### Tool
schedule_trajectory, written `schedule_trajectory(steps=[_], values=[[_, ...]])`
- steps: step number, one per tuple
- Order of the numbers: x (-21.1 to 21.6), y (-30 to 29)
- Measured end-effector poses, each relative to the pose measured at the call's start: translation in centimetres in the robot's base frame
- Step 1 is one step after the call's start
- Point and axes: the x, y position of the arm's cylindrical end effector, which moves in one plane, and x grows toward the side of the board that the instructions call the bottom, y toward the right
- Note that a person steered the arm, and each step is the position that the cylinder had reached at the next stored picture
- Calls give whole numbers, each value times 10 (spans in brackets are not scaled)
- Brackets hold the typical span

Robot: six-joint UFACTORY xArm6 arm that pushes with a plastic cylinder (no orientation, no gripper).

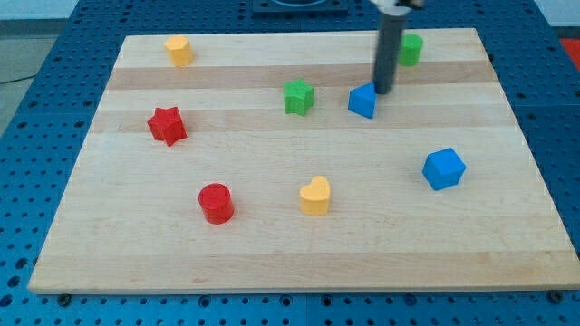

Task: Push the blue triangle to the bottom of the green star

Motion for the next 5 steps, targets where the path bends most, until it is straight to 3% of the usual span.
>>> schedule_trajectory(steps=[1,2,3,4,5], values=[[24,-19],[36,-77],[8,-46],[-3,-74],[36,-105]])
